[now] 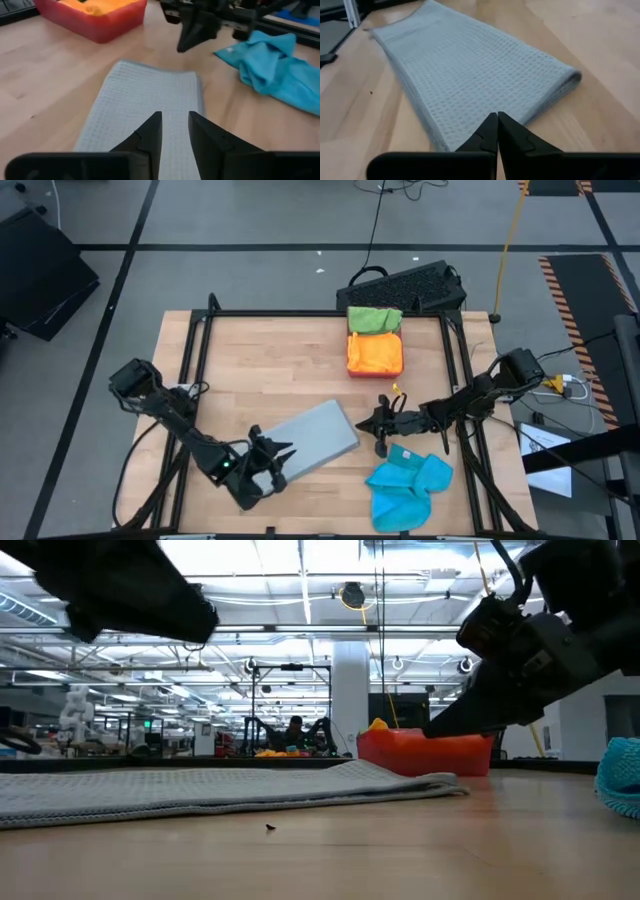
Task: Fold microfiber towels
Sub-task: Fold the gray microfiber cloth
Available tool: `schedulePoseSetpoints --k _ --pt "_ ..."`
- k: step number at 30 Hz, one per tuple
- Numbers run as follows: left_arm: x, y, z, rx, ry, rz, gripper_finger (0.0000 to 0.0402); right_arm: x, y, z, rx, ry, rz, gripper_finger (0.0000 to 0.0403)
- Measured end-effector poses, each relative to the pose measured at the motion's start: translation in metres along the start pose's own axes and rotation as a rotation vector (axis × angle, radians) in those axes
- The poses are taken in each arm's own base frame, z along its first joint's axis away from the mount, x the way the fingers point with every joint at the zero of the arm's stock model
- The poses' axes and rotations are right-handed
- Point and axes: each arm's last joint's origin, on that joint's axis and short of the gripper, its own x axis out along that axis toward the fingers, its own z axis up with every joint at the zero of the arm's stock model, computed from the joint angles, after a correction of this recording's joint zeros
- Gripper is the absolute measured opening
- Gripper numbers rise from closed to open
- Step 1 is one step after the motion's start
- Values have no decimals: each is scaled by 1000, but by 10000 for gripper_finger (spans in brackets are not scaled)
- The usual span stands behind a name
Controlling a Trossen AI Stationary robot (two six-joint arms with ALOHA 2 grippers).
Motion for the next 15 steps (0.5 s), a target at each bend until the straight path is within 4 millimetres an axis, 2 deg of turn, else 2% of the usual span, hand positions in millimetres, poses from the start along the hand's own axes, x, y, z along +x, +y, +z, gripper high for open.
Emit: schedulePoseSetpoints --k 8,15 --pt "29 8 11 -77 117 -26 97 -3 8 -6 -65 22 -10 10" --pt "35 9 18 -134 75 -27 97 -3 4 -8 -140 19 -100 61"
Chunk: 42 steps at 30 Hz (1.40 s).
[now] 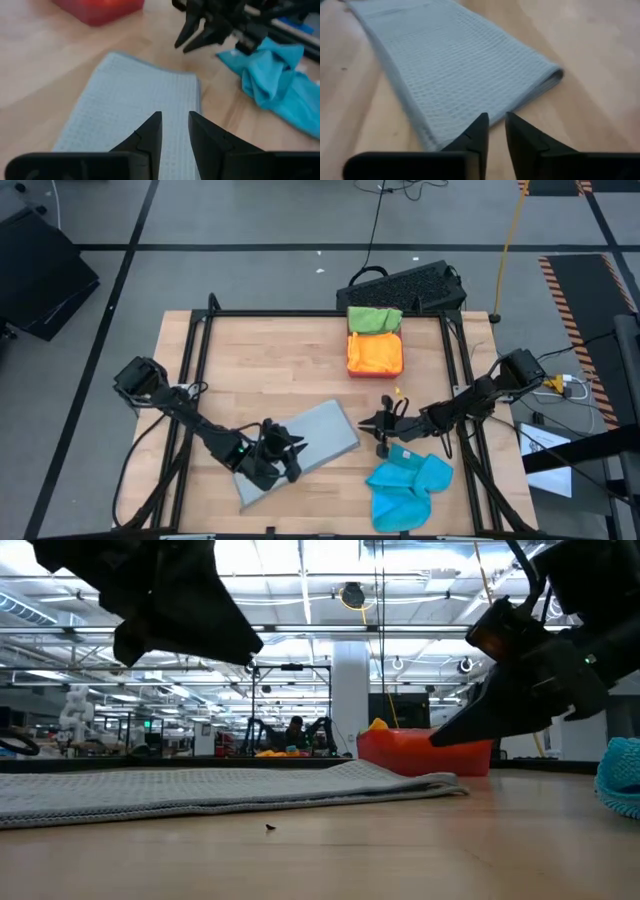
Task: Fold microfiber towels
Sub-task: Fold the gray microfiber cloth
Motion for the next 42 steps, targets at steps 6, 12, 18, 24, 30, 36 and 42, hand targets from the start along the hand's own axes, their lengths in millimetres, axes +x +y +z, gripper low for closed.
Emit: schedulePoseSetpoints --k 6,12,18,24,30,36,42 --pt "6 3 7 5 -56 43 97 1 -4 1 -105 -20 -78 102" --pt "24 17 23 -25 -77 112 97 4 -12 7 -132 -48 -104 124" --pt "53 43 48 -57 77 76 97 4 -14 0 9 18 30 130" --pt "75 72 73 -58 169 36 101 1 -8 -7 205 123 207 130" --pt "88 91 86 -149 282 -55 141 -5 -2 -4 329 168 313 130" --pt "89 81 101 -136 298 -236 192 -25 -7 18 448 183 398 130" --pt "80 58 149 -74 280 -281 198 -55 -35 41 528 185 301 130"
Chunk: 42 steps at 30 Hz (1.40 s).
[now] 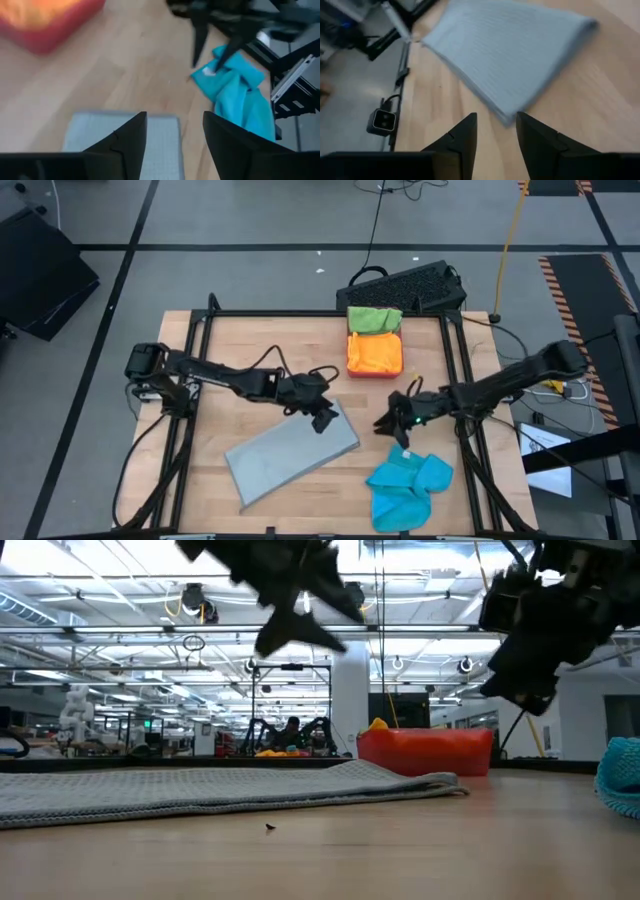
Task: Fold microfiber towels
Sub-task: Fold the gray microfiber cloth
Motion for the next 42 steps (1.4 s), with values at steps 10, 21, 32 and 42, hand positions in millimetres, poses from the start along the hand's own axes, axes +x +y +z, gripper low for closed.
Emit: schedulePoseSetpoints --k 10,21,32,42 --pt "-40 -4 54 41 205 8 198 -35 -1 9 438 -209 -80 130" --pt "-61 9 85 173 186 -36 183 -35 14 26 653 -213 -125 130" --pt "-3 78 75 39 391 -58 233 -23 26 34 688 -181 -153 130" --pt "61 113 50 42 490 -18 290 -12 22 28 705 -112 -203 130"
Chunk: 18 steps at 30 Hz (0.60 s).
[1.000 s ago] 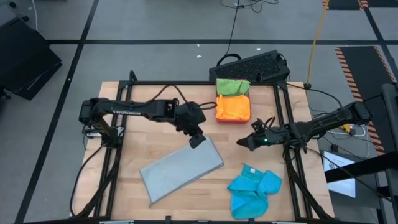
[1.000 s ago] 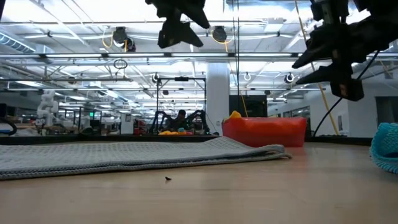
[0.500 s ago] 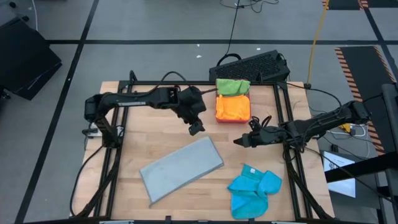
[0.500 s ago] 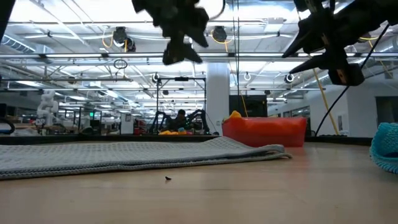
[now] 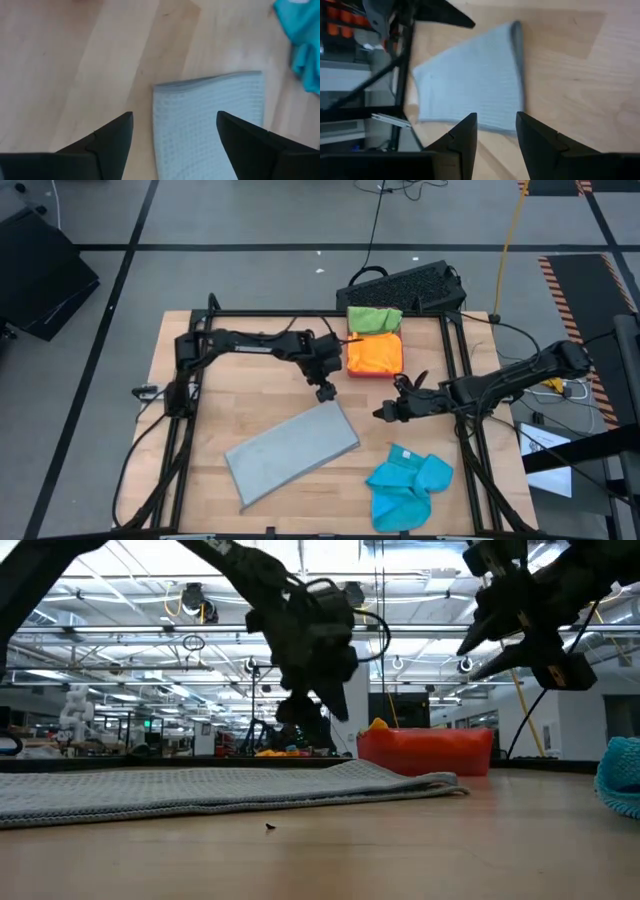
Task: Fold microfiber towels
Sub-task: Fold the gray microfiber cloth
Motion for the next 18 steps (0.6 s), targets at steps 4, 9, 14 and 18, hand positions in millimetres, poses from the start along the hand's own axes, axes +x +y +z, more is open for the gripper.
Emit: schedulePoseSetpoints --k 4,9,14,18 --pt "11 3 -1 -4 10 47 284 4 -2 -2 -3 19 -19 130" --pt "15 -4 0 48 -29 114 273 5 -2 -3 -8 23 -25 130" --pt "22 -11 2 76 -70 121 261 5 -2 -3 -14 24 -22 130" --pt "29 -9 0 64 -53 146 254 5 -2 -4 -16 46 -19 130"
